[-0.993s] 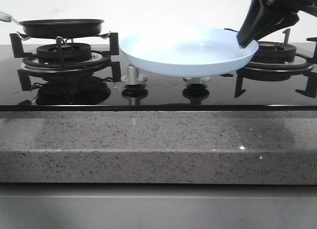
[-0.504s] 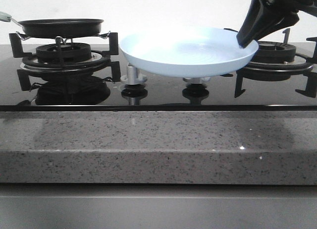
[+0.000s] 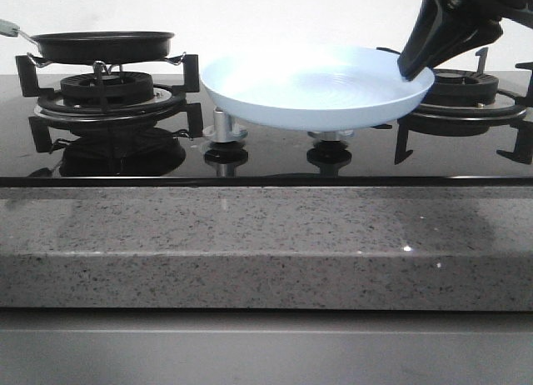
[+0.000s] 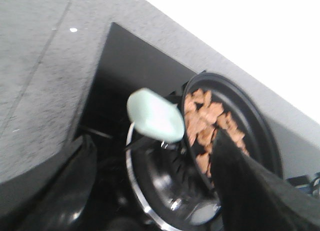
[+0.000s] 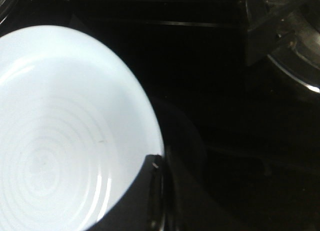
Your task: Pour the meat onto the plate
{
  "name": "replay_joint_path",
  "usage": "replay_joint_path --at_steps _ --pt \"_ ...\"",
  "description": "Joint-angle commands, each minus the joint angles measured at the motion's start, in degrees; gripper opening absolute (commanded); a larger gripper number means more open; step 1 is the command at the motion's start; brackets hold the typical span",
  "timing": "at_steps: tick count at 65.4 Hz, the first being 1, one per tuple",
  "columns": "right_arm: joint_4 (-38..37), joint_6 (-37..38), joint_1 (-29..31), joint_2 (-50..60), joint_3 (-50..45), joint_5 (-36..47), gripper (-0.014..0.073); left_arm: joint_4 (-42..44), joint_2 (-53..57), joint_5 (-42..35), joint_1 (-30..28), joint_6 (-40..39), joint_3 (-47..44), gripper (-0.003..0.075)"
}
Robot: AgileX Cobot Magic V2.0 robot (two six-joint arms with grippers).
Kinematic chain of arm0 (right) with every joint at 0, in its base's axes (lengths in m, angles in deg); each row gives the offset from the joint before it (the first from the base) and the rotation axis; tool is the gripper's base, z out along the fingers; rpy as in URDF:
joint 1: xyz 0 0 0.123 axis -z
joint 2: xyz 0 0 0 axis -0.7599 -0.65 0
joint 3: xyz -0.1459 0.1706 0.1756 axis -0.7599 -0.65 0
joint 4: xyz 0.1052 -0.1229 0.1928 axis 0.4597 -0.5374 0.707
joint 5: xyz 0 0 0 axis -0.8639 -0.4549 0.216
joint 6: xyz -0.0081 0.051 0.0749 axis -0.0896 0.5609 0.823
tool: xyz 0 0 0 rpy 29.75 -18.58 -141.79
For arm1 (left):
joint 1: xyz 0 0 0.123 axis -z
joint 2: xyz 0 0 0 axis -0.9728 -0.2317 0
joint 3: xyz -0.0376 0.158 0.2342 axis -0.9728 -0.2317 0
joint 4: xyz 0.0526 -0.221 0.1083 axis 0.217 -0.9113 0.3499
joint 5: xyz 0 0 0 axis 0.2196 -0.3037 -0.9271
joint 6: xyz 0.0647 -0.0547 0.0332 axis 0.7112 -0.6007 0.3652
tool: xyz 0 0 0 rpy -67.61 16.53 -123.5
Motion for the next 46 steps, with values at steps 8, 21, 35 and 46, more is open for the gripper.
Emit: replay_joint_path --at_steps 8,21,35,46 --pt "1.55 -0.58 0.02 2.48 1.44 2.68 -0.0068 -8.6 -4.83 1.17 -0.03 0.66 6.79 0.0484" --pt "1.55 -0.58 0.02 2.48 1.44 2.68 -0.0068 -12.82 -9.84 3.03 0.22 0.66 9.86 0.0484" --pt "1.55 -0.58 0.02 2.48 1.44 2.68 -0.0068 -17.48 -13.49 4.87 1.84 0.7 11.27 0.0484" --pt "1.55 -0.58 0.02 2.48 1.44 2.69 -0.0068 -17.72 -15.37 5.88 3.61 0.7 12.72 0.0483"
